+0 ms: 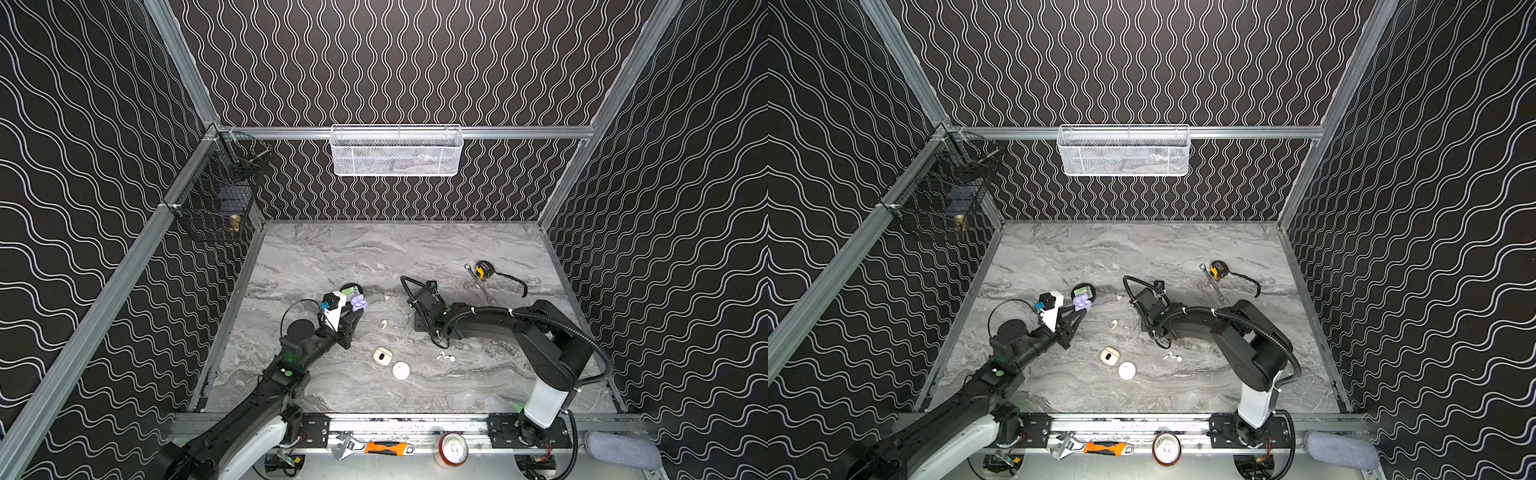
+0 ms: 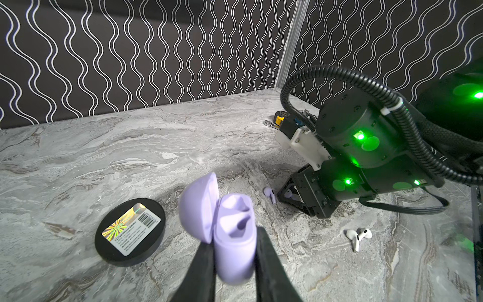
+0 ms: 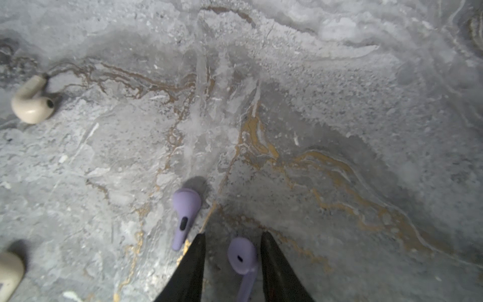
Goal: Insert wireless bluetooth earbuds into charging case
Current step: Pick up the wireless bluetooth earbud from the center of the table.
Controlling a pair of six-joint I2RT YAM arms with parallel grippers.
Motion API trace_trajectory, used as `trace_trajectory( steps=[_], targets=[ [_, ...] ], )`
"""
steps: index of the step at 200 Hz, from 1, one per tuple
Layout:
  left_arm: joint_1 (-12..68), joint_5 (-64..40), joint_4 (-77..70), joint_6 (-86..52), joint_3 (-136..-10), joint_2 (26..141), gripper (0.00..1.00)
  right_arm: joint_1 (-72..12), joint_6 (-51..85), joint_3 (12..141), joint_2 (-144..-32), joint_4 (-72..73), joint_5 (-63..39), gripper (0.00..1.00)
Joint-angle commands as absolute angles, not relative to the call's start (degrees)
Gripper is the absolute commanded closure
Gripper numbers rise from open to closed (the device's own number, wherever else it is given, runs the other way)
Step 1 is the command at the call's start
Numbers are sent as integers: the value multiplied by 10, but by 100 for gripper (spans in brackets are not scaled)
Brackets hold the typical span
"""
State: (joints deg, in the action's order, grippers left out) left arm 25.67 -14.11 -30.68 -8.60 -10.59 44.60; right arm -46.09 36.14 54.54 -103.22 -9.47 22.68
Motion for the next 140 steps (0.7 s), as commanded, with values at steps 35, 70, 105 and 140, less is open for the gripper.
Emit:
trace_trajectory(
  steps=[35,70,105,140],
  targets=[
    [258,-142,-320,-77,-109,447,100,-461,365,552,-1043,-120,235,68],
    [258,-140,-317,-76,-110,446,100,-462,365,557,-1040,-137,242,71],
    [259,-141,-314,-75,-112,445,100,-463,368,545,-1023,-137,241,69],
    [259,-143,-315,-75,-113,447,100,-464,368,537,-1020,-131,234,68]
  ],
)
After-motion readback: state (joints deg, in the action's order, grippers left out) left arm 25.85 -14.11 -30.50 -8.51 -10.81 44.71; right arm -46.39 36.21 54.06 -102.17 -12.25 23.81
